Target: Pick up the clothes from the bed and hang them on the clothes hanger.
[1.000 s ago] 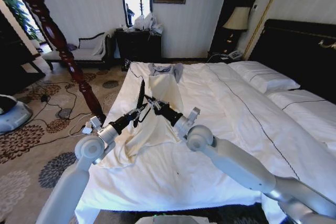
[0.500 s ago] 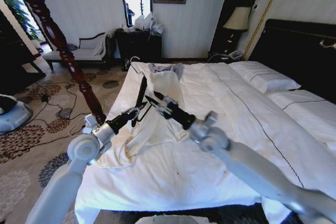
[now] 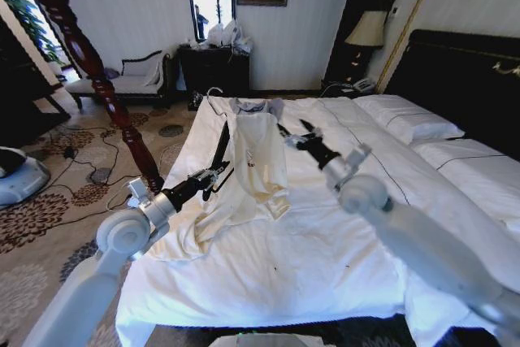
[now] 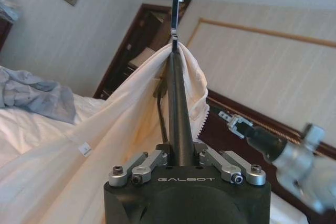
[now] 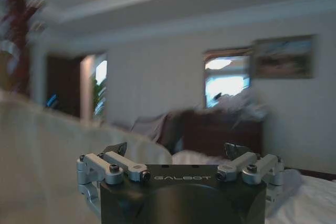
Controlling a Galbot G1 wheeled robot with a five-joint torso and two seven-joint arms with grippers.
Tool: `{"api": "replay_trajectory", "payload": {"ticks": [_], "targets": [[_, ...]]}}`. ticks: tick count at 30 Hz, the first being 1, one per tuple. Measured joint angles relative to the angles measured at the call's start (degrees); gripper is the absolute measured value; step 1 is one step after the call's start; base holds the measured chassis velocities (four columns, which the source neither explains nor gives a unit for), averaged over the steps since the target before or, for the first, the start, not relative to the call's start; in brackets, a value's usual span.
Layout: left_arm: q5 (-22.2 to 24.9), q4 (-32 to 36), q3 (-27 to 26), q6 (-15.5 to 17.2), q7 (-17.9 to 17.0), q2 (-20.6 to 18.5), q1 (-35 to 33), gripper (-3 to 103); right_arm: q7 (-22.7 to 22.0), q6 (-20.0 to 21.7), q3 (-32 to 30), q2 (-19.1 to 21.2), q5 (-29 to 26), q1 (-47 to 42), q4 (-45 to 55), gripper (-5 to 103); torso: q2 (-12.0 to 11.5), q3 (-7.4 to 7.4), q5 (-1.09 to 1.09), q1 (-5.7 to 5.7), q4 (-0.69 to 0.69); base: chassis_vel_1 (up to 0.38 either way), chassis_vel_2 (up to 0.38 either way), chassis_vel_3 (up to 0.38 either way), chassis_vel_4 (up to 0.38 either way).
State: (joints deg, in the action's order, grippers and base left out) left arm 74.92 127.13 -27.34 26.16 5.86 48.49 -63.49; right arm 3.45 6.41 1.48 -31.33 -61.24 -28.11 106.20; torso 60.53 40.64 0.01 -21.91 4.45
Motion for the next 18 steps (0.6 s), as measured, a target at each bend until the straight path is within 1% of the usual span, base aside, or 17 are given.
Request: {"api": "replay_trajectory", "payload": {"ticks": [1, 2, 3, 4, 6, 7, 8, 10, 11, 12, 15, 16, 17, 18], "targets": [[0.1, 0.2, 0.6, 0.1, 0.4, -0.9, 0.2, 20, 6.6, -0.4, 0.1, 2.1, 0.0, 0.9, -2.2, 100, 0.0, 0.00, 0.00, 0.01, 0.01, 0.000, 0.000, 0.000, 0.000], [0.2, 0.4, 1.3, 0.3, 0.8, -1.9, 0.3, 20, 13.3, -1.3, 0.3, 3.7, 0.2, 1.9, -4.8, 100, 0.0, -0.01, -0.01, 0.03, 0.06, 0.000, 0.000, 0.000, 0.000], [0.2, 0.4, 1.3, 0.3, 0.8, -1.9, 0.3, 20, 13.3, -1.3, 0.3, 3.7, 0.2, 1.9, -4.8, 100, 0.0, -0.01, -0.01, 0.03, 0.06, 0.000, 0.000, 0.000, 0.000], [0.1, 0.6, 2.1, 0.4, 1.2, -3.0, 0.5, 20, 20.2, -2.5, 0.6, 4.6, 0.2, 3.1, -7.5, 100, 0.0, -0.02, -0.01, 0.04, 0.07, 0.000, 0.000, 0.000, 0.000], [0.1, 0.8, 3.7, 0.6, 1.8, -5.1, 1.2, 20, 33.8, -4.3, 1.3, 5.4, 0.4, 6.1, -13.9, 100, 0.0, -0.01, 0.02, 0.03, 0.02, 0.000, 0.000, 0.000, 0.000], [0.1, 0.8, 3.7, 0.6, 1.8, -5.1, 1.2, 20, 33.8, -4.3, 1.3, 5.4, 0.4, 6.1, -13.9, 100, 0.0, -0.01, 0.02, 0.03, 0.02, 0.000, 0.000, 0.000, 0.000], [0.1, 0.8, 4.8, 0.7, 2.1, -6.1, 1.9, 20, 41.7, -5.2, 1.7, 5.4, 0.6, 7.9, -17.6, 100, 0.0, 0.00, 0.02, 0.02, -0.02, 0.000, 0.000, 0.000, 0.000], [0.1, 0.8, 7.2, 1.0, 2.9, -7.9, 3.4, 20, 52.7, -5.7, 2.1, 5.6, 0.9, 10.6, -22.3, 100, 0.0, 0.00, 0.01, 0.01, -0.02, 0.000, 0.000, 0.000, 0.000], [0.0, 0.9, 8.3, 1.1, 3.3, -8.4, 4.0, 20, 55.8, -5.7, 2.3, 5.9, 1.1, 11.2, -23.4, 100, 0.0, 0.00, 0.01, 0.01, -0.01, 0.000, 0.000, 0.000, 0.000], [0.0, 0.9, 8.3, 1.1, 3.3, -8.4, 4.0, 20, 55.8, -5.7, 2.3, 5.9, 1.1, 11.2, -23.4, 100, 0.0, 0.00, 0.01, 0.01, -0.01, 0.000, 0.000, 0.000, 0.000], [-0.3, 1.5, 12.9, 1.3, 4.3, -9.9, 6.8, 20, 65.2, -5.6, 2.4, 6.7, 3.4, 12.2, -25.8, 100, 0.0, -0.01, 0.00, 0.04, 0.04, 0.000, 0.000, 0.000, 0.000], [-0.4, 1.8, 14.5, 1.4, 4.6, -10.4, 7.8, 20, 69.0, -5.8, 2.4, 6.6, 4.9, 12.6, -26.9, 100, 0.0, -0.01, 0.00, 0.04, 0.03, 0.000, 0.000, 0.000, 0.000], [-0.4, 1.8, 14.5, 1.4, 4.6, -10.4, 7.8, 20, 69.0, -5.8, 2.4, 6.6, 4.9, 12.6, -26.9, 100, 0.0, -0.01, 0.00, 0.04, 0.03, 0.000, 0.000, 0.000, 0.000], [-0.4, 2.2, 16.2, 1.4, 4.8, -10.8, 8.9, 20, 71.8, -5.9, 2.4, 6.4, 6.1, 13.1, -27.7, 100, 0.0, -0.01, 0.00, 0.03, 0.02, 0.000, 0.000, 0.000, 0.000]]}}
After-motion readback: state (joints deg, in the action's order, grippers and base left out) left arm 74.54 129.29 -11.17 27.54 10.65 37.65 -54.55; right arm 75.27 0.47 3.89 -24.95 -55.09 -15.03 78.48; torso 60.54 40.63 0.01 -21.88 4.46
